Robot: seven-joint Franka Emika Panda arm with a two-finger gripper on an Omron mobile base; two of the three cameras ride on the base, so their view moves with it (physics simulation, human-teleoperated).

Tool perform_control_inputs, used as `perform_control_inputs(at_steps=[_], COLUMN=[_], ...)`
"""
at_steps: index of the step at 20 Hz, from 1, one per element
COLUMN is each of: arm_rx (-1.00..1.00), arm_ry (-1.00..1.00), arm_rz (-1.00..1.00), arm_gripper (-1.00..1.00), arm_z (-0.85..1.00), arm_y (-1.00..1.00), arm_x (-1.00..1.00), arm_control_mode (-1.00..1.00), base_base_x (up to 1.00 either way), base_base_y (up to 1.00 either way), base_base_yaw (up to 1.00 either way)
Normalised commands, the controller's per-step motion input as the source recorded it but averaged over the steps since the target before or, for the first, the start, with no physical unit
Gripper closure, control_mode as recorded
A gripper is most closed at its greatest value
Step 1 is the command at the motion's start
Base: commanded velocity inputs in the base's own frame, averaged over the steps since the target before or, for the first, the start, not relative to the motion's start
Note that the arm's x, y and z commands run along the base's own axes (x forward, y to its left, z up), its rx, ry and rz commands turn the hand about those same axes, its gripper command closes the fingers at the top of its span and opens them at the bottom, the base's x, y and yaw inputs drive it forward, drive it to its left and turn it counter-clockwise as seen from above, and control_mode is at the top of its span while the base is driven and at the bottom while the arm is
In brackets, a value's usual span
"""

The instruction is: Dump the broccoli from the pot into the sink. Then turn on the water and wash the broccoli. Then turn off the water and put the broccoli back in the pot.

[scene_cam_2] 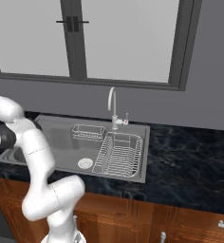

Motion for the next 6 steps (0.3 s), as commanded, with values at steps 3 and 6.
perform_control_inputs(at_steps=[3, 6], arm_rx=[0.0, 0.02], arm_ry=[0.1, 0.01], arm_rz=[0.12, 0.13], arm_gripper=[-1.0, -1.0], arm_z=[0.0, 0.0], arm_y=[-0.02, -0.47], arm_x=[0.08, -0.05], arm_control_mode=[-1.0, -1.0], base_base_x=[0.0, 0.0], base_base_y=[0.0, 0.0], base_base_yaw=[0.0, 0.0])
